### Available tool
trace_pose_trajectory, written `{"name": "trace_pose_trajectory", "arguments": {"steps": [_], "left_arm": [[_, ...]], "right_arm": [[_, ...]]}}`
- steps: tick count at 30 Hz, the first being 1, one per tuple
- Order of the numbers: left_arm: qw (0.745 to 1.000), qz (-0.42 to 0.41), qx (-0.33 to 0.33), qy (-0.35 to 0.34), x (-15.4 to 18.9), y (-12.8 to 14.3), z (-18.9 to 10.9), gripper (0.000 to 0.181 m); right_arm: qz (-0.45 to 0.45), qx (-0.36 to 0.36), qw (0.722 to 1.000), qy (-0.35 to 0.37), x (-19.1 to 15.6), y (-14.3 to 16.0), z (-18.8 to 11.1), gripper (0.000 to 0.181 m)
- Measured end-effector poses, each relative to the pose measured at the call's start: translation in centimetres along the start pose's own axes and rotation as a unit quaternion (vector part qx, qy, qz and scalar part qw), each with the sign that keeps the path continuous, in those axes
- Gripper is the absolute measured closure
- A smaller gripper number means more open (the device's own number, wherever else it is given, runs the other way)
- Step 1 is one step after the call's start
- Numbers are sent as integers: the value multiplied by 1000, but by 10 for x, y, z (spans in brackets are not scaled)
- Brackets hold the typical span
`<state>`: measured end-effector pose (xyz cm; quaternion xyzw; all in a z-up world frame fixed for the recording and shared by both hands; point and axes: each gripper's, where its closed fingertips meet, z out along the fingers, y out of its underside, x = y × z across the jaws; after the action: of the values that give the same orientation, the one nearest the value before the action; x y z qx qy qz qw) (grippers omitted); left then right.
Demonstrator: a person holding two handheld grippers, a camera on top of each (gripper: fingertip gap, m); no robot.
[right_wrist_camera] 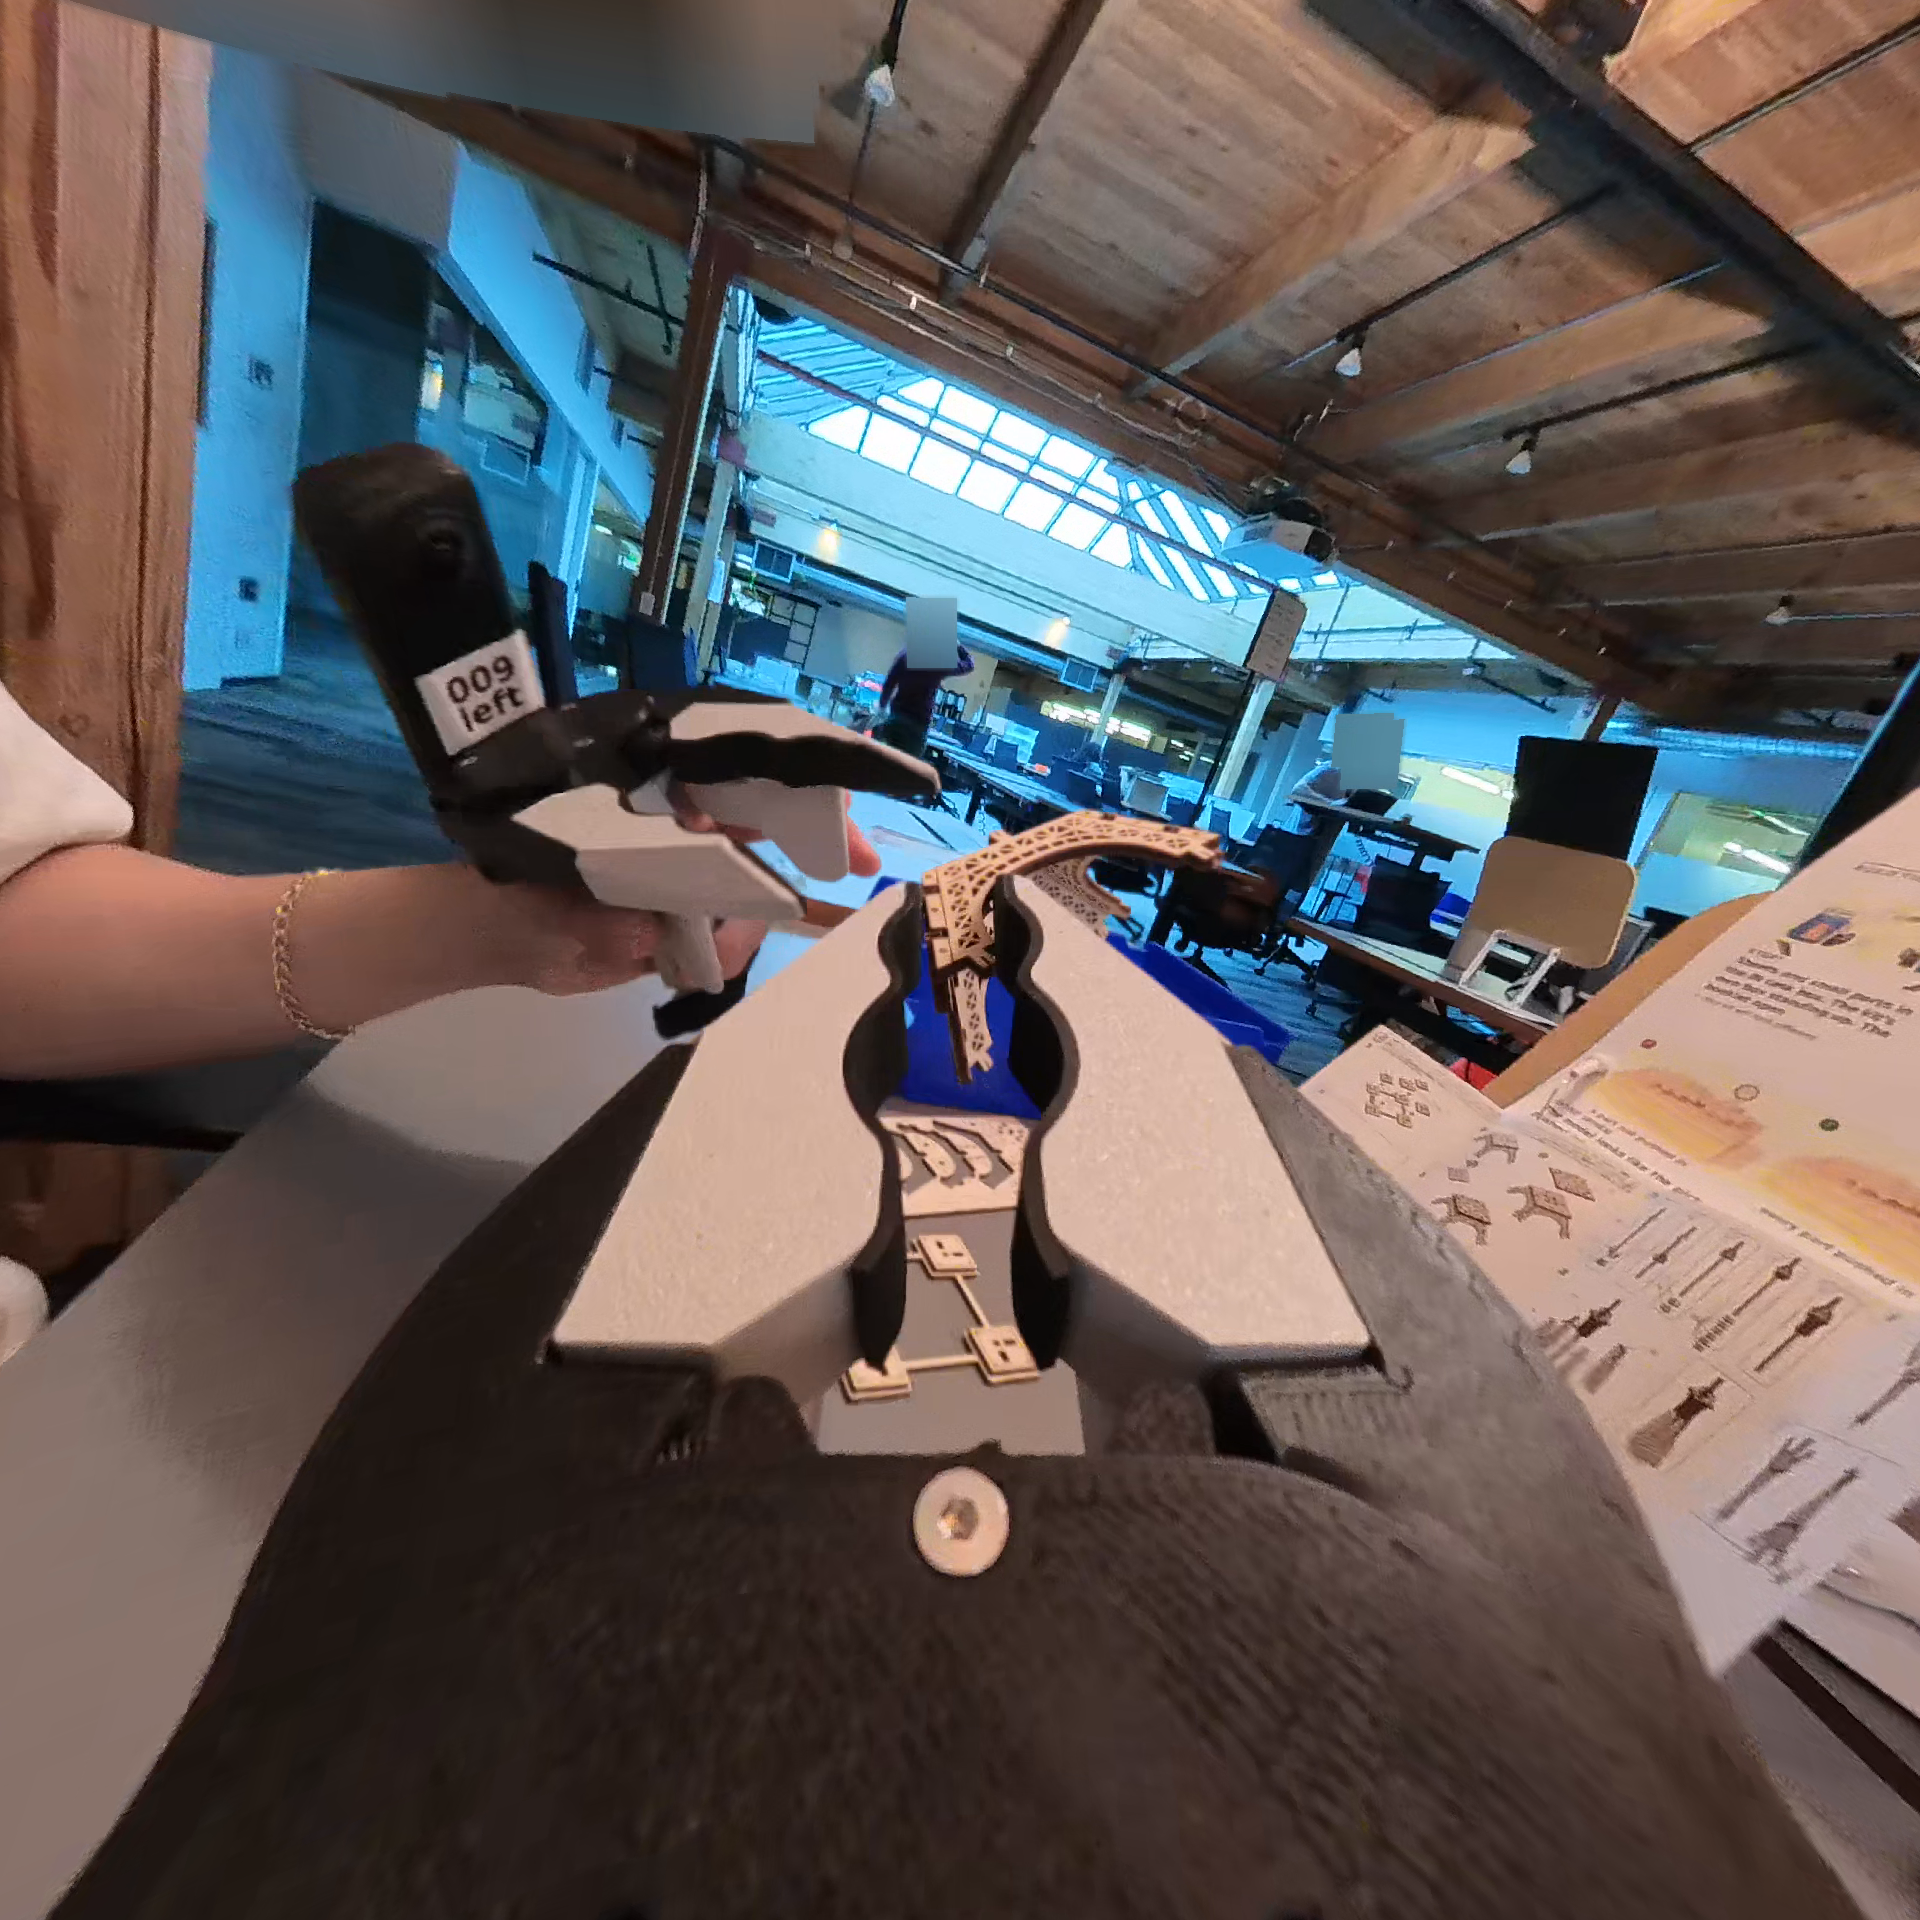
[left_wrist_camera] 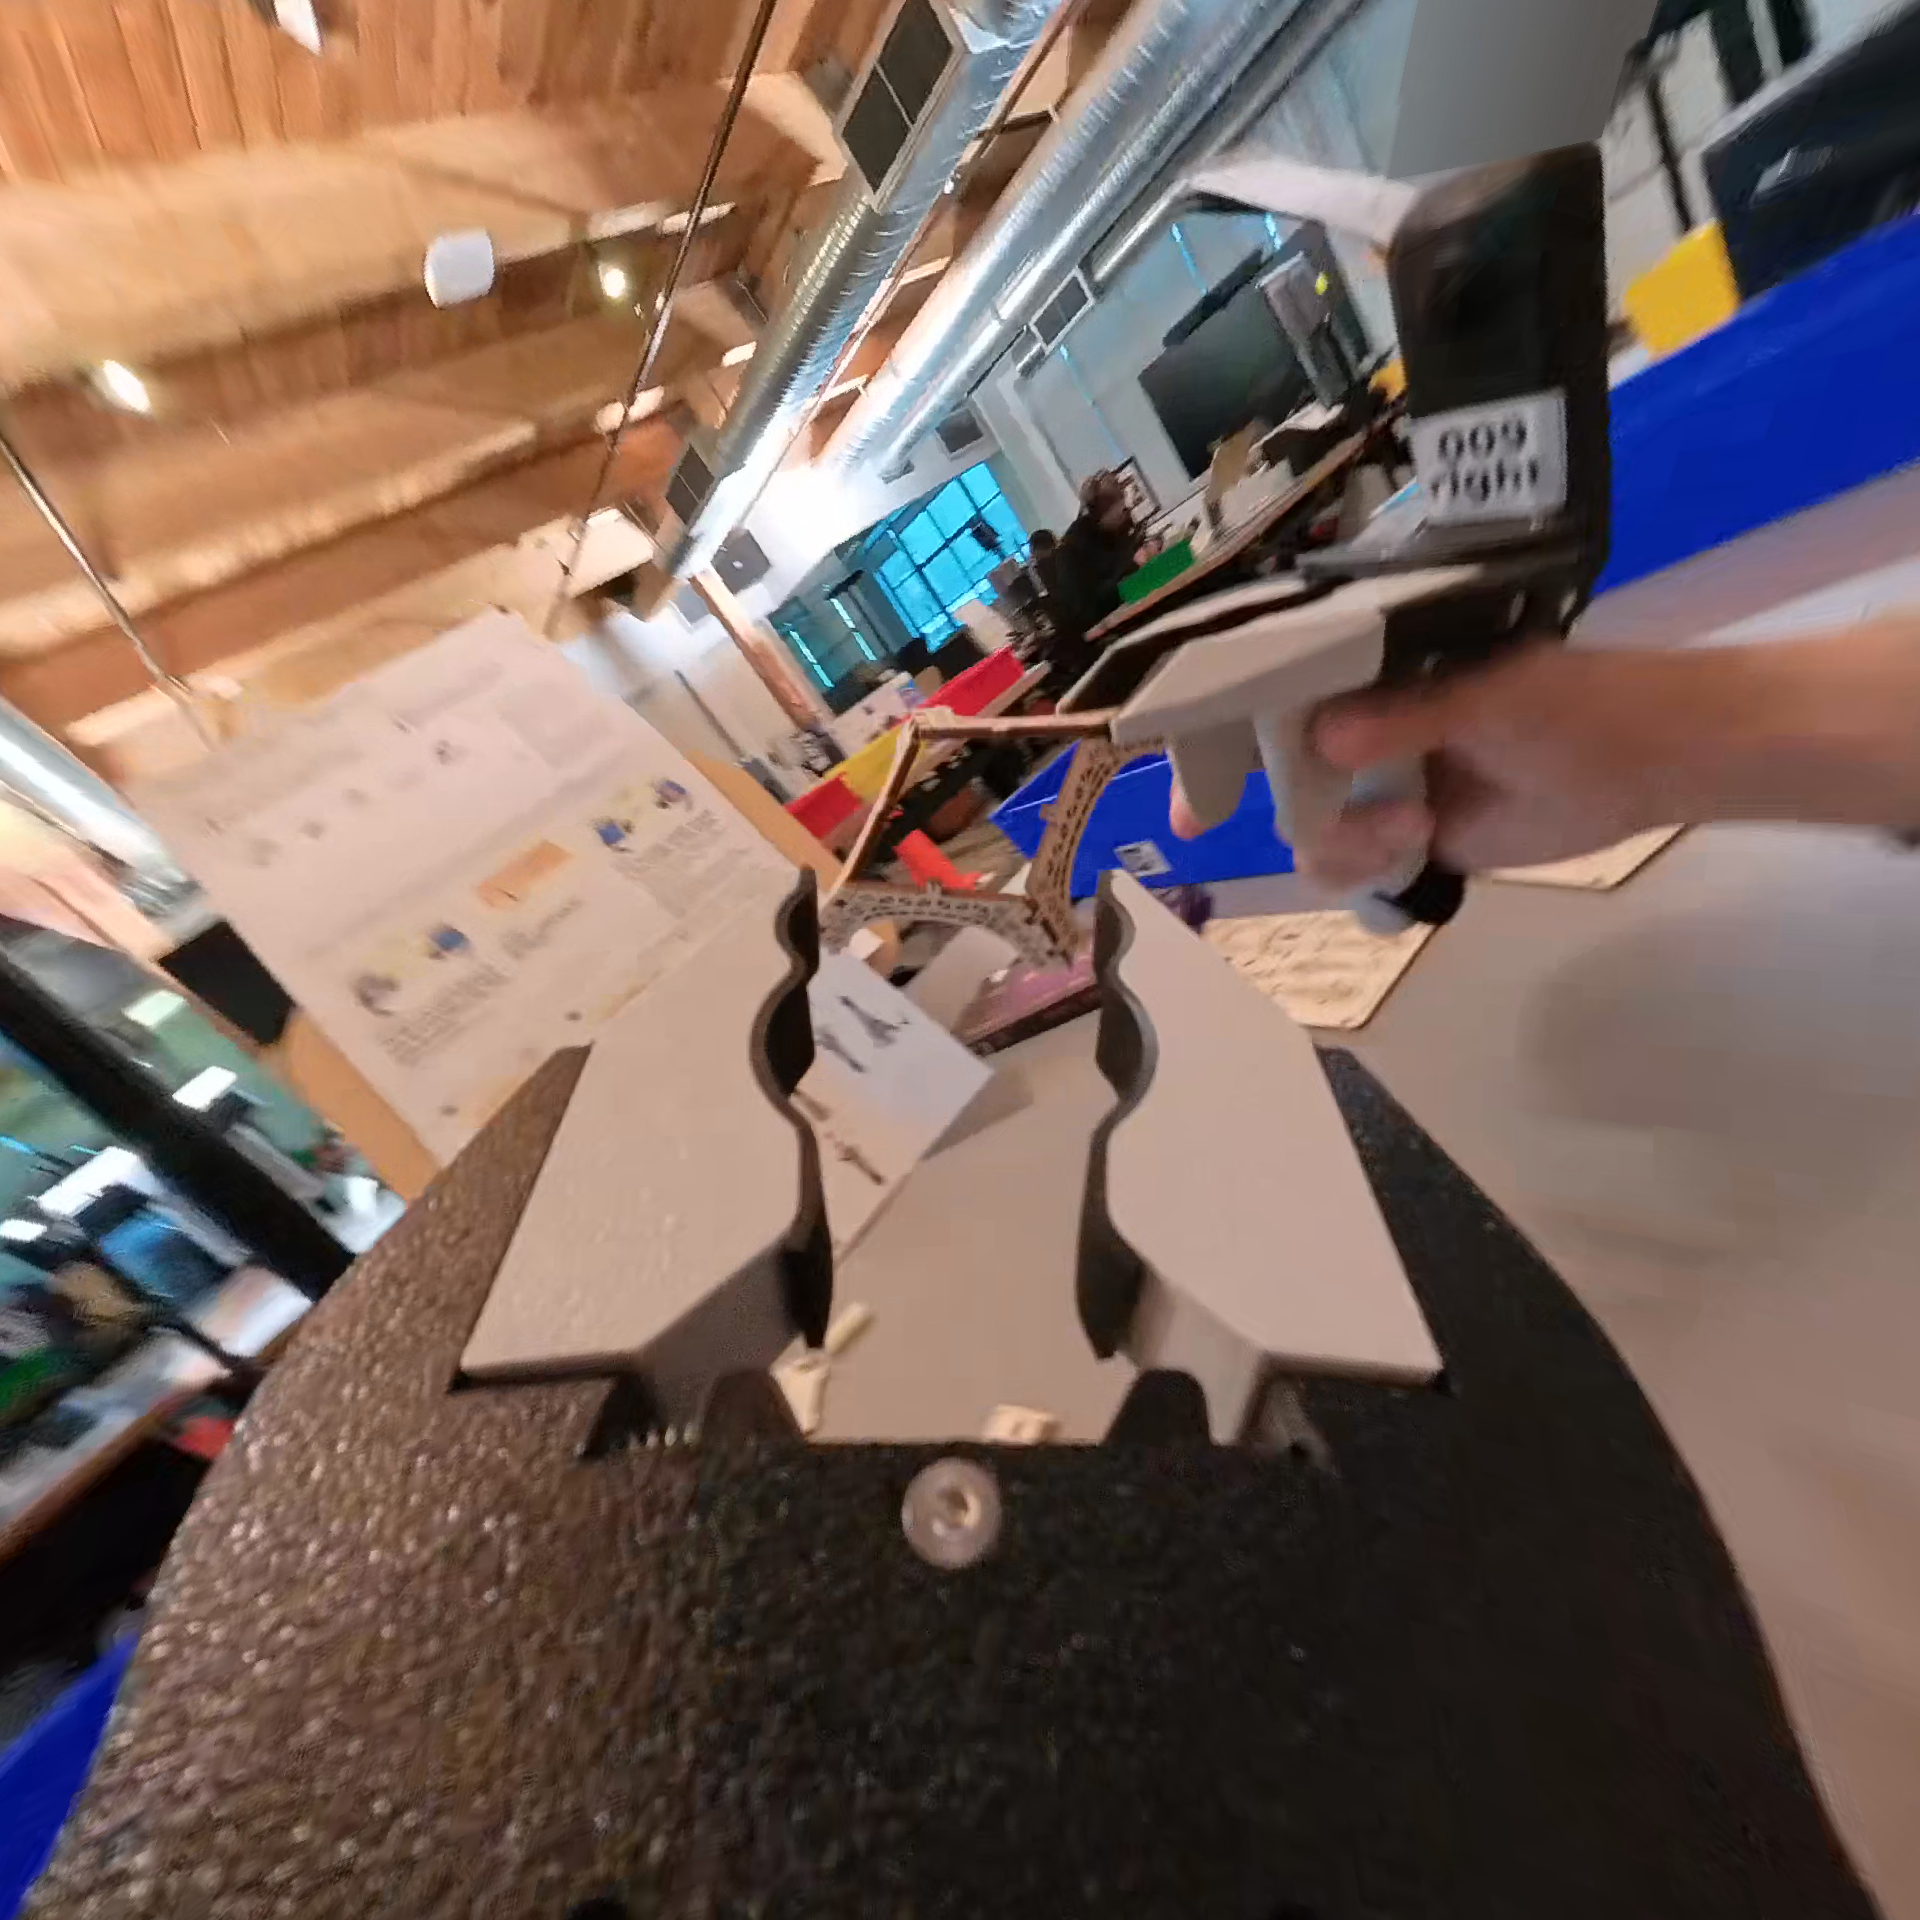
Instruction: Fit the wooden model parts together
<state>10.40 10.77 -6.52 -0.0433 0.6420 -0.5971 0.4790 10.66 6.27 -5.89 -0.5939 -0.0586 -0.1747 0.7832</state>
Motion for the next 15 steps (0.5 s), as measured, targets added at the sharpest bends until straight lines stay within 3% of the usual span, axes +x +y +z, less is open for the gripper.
{"name": "trace_pose_trajectory", "arguments": {"steps": [4, 8, 11, 15], "left_arm": [[997, -58, -12, 53, 8, -3, -1, 147], [983, -147, -88, 59, 5, 16, 1, 140], [982, -149, -107, 50, 4, 22, 1, 141], [983, -130, -124, 31, 5, 23, 3, 143]], "right_arm": [[39, 31, 999, -7, -6, -3, 7, 169], [132, 91, 987, -8, -3, -12, 10, 169], [227, 156, 961, 11, 8, -19, 9, 169], [281, 189, 940, 44, 14, -13, 11, 170]]}}
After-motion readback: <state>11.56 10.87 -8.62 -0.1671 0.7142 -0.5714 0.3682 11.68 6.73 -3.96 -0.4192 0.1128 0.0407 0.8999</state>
